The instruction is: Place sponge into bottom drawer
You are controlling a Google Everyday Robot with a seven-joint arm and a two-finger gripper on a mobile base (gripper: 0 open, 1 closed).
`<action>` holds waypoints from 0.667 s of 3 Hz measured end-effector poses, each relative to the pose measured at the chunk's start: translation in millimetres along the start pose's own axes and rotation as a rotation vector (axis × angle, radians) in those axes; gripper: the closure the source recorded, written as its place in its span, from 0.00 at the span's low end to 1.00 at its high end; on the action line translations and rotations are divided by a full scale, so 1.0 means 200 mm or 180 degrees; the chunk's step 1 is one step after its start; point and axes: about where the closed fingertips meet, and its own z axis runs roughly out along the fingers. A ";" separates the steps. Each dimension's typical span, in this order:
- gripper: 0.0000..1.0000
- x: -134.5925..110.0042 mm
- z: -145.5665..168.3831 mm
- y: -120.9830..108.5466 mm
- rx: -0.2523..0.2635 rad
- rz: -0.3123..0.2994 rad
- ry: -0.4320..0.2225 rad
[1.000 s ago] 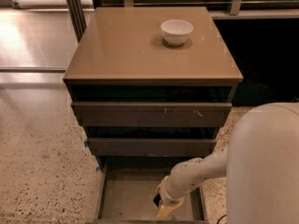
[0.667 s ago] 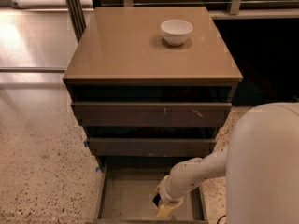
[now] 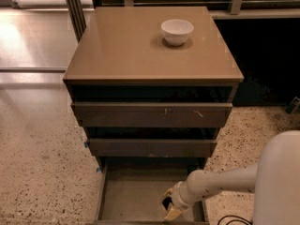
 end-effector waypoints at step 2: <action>1.00 0.14 0.09 -0.09 0.0137 0.0109 -0.0094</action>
Offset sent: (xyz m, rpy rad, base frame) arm 0.0113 -0.0227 -0.0240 0.0233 -0.0148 -0.0589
